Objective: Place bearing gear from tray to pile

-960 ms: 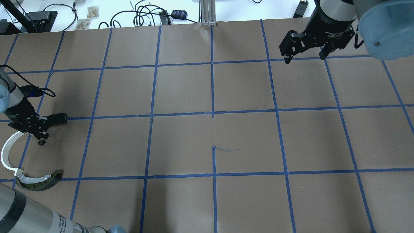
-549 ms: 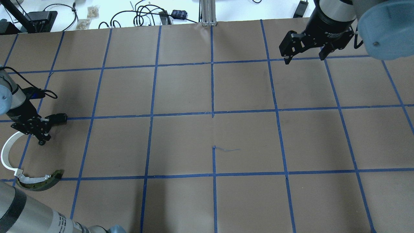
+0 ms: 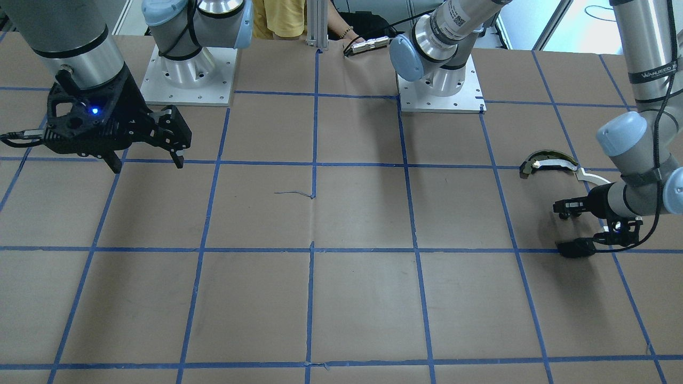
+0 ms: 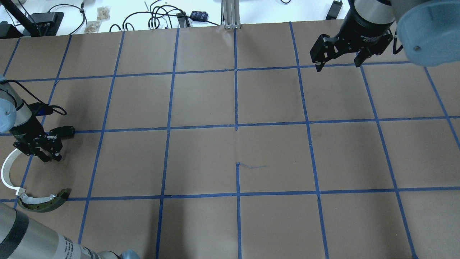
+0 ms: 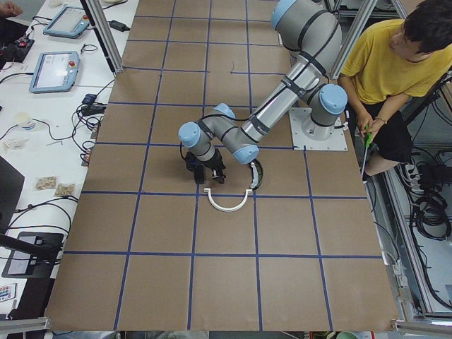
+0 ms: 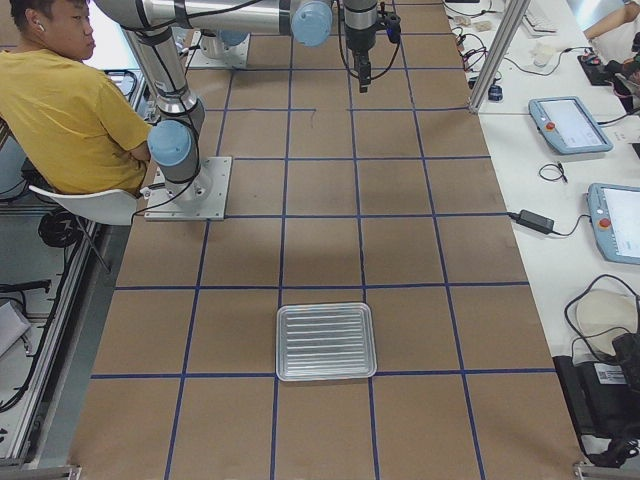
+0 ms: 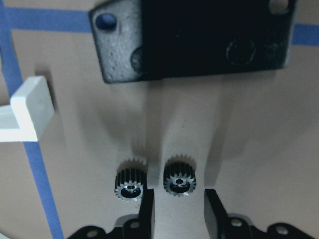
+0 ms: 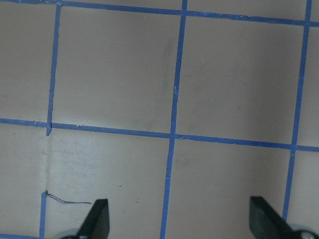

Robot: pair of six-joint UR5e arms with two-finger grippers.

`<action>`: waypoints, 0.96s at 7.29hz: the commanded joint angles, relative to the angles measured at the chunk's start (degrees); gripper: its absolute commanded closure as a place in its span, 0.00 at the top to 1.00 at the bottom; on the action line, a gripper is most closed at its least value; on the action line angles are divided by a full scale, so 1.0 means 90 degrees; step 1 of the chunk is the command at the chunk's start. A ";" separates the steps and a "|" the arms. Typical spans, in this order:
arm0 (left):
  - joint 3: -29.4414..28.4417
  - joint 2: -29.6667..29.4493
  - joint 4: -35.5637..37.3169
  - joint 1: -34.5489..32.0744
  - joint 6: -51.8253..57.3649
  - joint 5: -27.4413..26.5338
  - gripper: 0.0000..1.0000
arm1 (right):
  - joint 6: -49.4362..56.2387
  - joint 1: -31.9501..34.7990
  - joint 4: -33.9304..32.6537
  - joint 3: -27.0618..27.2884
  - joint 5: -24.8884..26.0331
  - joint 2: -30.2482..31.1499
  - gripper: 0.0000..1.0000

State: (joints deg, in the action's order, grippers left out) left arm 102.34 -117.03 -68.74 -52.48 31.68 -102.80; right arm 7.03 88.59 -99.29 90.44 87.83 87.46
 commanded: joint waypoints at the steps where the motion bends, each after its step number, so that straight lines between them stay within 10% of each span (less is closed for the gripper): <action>1: -0.0091 0.0112 0.0001 -0.0018 -0.0034 -0.0023 1.00 | 0.0000 0.0000 -0.0003 0.0000 -0.0003 -0.0001 1.00; 7: -0.0698 0.1174 -0.0614 -0.1129 -0.0540 0.0442 1.00 | -0.0010 0.0000 0.0007 0.0009 -0.0003 -0.0001 1.00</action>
State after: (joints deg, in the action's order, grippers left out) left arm 96.38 -109.22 -74.04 -59.44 28.16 -101.39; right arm 6.95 88.59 -99.30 90.52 87.81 87.42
